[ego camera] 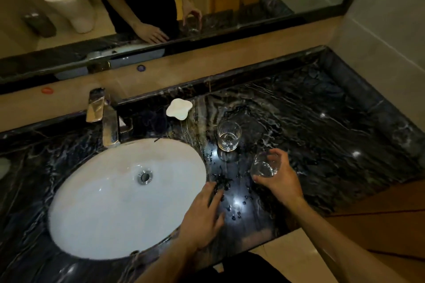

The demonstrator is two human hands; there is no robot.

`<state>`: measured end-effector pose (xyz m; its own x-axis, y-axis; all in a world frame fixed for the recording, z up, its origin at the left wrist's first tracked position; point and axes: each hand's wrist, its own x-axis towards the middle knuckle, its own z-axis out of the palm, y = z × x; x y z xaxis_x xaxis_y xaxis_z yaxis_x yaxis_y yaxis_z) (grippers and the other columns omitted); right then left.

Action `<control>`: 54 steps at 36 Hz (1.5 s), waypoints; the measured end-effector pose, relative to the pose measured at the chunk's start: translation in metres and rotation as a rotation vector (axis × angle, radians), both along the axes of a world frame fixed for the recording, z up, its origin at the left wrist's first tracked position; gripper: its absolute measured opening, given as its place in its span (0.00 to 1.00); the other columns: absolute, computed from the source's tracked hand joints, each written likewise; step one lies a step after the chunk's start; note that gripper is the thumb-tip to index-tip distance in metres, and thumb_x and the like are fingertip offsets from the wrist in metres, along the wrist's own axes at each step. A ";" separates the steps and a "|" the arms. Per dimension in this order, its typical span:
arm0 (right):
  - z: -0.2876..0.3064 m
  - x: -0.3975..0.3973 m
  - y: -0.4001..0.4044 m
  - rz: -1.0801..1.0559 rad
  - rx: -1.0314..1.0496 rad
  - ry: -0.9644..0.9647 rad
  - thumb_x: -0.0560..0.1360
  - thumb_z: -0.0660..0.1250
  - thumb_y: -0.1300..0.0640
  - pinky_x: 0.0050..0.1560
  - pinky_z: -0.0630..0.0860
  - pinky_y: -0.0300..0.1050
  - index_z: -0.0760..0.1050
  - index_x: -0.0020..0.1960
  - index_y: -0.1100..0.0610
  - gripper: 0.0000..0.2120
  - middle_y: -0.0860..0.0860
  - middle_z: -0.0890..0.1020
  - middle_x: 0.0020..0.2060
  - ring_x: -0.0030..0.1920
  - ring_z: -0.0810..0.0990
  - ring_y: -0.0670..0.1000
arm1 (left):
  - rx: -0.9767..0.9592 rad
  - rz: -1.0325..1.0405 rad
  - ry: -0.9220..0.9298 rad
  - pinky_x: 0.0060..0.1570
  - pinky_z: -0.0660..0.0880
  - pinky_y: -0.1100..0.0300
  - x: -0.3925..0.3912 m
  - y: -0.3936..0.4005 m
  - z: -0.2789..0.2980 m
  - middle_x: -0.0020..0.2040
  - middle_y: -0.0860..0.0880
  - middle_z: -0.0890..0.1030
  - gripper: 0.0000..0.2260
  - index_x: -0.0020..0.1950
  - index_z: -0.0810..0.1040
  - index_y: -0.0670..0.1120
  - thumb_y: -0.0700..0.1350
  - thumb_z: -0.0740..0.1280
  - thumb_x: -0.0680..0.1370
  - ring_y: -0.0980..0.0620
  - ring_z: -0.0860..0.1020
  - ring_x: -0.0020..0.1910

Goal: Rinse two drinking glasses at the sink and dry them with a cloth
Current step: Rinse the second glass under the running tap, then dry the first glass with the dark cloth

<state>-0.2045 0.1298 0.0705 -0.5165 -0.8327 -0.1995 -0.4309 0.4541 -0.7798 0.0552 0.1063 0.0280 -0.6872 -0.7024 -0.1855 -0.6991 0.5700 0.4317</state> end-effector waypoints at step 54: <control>-0.013 0.058 -0.134 -0.091 -0.060 -0.350 0.61 0.82 0.65 0.42 0.70 0.20 0.67 0.68 0.46 0.42 0.37 0.77 0.54 0.48 0.78 0.31 | 0.120 0.521 -0.305 0.68 0.65 0.36 0.055 -0.296 0.035 0.80 0.43 0.48 0.35 0.79 0.53 0.56 0.55 0.68 0.77 0.33 0.53 0.75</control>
<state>-0.1460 -0.0041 0.0573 -0.4980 -0.8022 -0.3292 -0.0937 0.4272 -0.8993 0.1097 -0.1897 0.0627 -0.1626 -0.8936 -0.4184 -0.9747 0.0796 0.2088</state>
